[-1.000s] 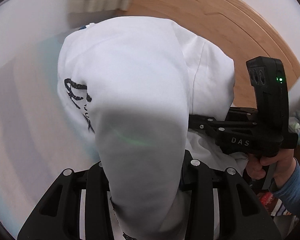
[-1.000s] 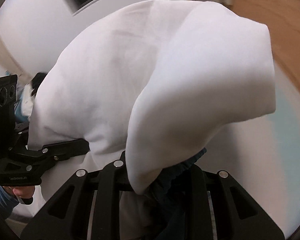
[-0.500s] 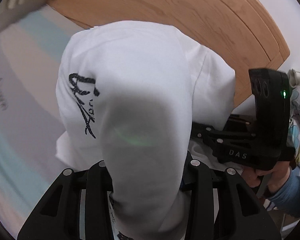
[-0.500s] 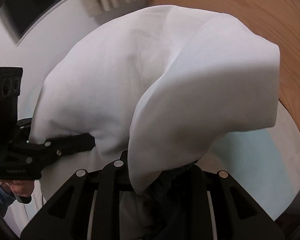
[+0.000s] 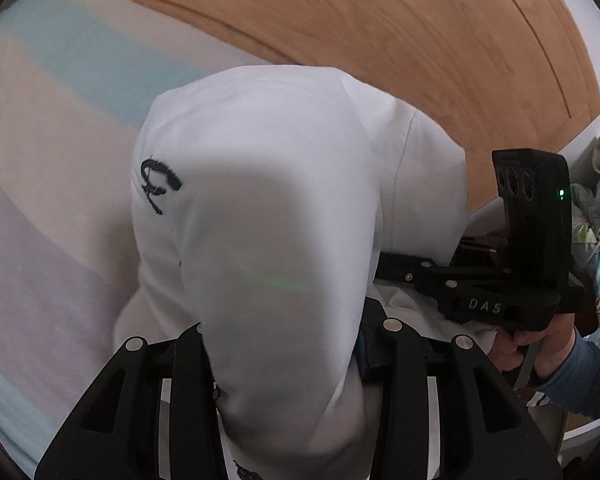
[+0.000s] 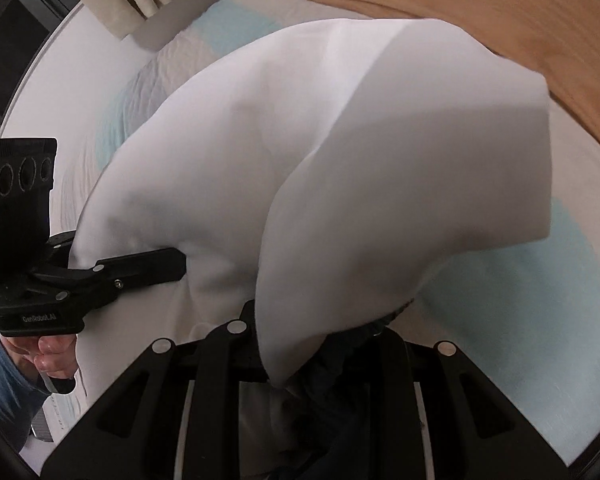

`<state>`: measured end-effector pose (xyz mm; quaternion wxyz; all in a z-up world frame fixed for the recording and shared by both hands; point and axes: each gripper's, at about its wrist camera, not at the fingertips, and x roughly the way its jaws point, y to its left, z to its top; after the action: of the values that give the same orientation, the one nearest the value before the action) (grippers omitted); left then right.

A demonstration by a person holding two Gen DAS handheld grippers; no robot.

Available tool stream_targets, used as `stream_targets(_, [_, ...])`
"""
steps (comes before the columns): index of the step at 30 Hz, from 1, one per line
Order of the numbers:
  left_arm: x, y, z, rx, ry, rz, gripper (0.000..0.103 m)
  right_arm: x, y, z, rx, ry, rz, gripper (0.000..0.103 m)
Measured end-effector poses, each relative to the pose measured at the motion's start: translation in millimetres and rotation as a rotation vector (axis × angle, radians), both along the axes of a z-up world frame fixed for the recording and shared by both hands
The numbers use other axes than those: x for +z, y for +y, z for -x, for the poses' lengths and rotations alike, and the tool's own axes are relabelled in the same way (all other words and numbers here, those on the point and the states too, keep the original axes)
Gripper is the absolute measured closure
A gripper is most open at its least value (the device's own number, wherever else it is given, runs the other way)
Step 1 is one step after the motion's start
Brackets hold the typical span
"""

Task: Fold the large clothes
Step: 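Lift the white bundle with both tools and carry it toward the headboard, then lower the bundle onto the bed and open both tools to release it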

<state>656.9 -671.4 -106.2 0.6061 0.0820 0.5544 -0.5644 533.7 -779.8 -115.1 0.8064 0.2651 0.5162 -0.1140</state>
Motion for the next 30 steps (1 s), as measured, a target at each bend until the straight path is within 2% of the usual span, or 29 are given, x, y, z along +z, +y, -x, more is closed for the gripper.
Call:
stream_targets(4, [-16, 7, -12, 0.031, -0.007, -0.026, 0.062, -19, 2, 9, 0.008, 0.026, 0.009, 0.083])
stream_targets(9, [-26, 7, -1, 0.065, -0.059, -0.045, 0.059, -46, 1, 6, 0.028, 0.062, 0.032, 0.081])
stream_targets(12, [-25, 14, 5, 0.108, -0.07, -0.042, 0.058, -41, 11, 9, 0.038, 0.061, 0.072, 0.077])
stream_targets(15, [-18, 19, 21, 0.154, -0.093, -0.039, 0.057, -36, 15, 12, 0.024, 0.061, 0.1, 0.067])
stream_targets(18, [-9, 35, 31, 0.197, -0.13, -0.057, 0.049, -27, 17, 16, 0.009, 0.058, 0.127, 0.053])
stream_targets(21, [6, 45, 57, 0.242, -0.17, -0.098, 0.035, -21, 15, 26, -0.017, 0.046, 0.144, 0.037])
stream_targets(23, [15, 56, 66, 0.279, -0.219, -0.123, 0.016, -16, 13, 36, -0.037, 0.037, 0.154, 0.032])
stream_targets(28, [38, 82, 80, 0.372, -0.303, -0.154, 0.01, 9, 17, 67, -0.075, -0.015, 0.212, 0.016])
stream_targets(30, [48, 84, 97, 0.386, -0.327, -0.179, 0.007, 20, 20, 96, -0.089, -0.04, 0.248, 0.012])
